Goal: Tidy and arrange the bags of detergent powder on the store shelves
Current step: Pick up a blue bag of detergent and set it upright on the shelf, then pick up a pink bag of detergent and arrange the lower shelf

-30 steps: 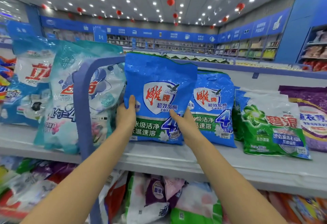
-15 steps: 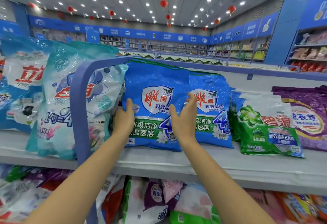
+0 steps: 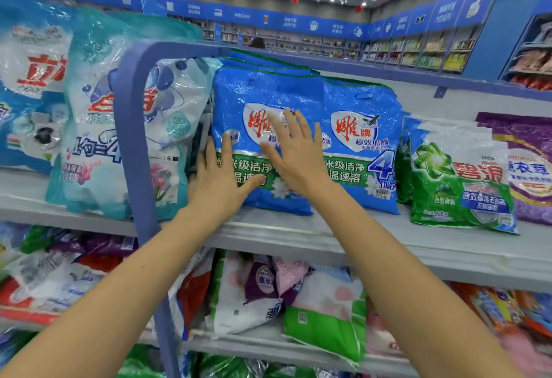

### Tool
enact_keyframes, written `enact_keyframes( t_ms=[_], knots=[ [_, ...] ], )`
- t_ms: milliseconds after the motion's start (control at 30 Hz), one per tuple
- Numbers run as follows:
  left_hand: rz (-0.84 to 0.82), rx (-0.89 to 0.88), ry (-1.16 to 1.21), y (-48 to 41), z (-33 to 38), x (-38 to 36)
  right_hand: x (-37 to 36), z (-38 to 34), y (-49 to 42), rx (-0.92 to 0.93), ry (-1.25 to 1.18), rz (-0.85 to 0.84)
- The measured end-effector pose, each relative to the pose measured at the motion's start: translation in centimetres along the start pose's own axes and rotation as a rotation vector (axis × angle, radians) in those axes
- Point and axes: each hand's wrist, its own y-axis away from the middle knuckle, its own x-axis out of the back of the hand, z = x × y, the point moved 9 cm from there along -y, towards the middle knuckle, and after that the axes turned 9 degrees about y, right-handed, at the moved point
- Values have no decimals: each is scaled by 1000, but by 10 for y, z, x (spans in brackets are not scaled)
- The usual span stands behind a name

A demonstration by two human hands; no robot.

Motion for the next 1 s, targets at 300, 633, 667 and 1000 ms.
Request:
enact_keyframes(
  t_ms=[300,633,667,1000],
  knots=[
    [521,-709,161,110,42,42,75,18,164,159,-267,651],
    [-148,-350,-116,132,-64,-136,-103,40,232,-42,-38,-42],
    [-171,-297,-129,124,-69,-144,-114,42,223,-81,4,-94],
    [-291,-114,15,94,-110,-215,-189,40,180,22,118,-459]
  ],
)
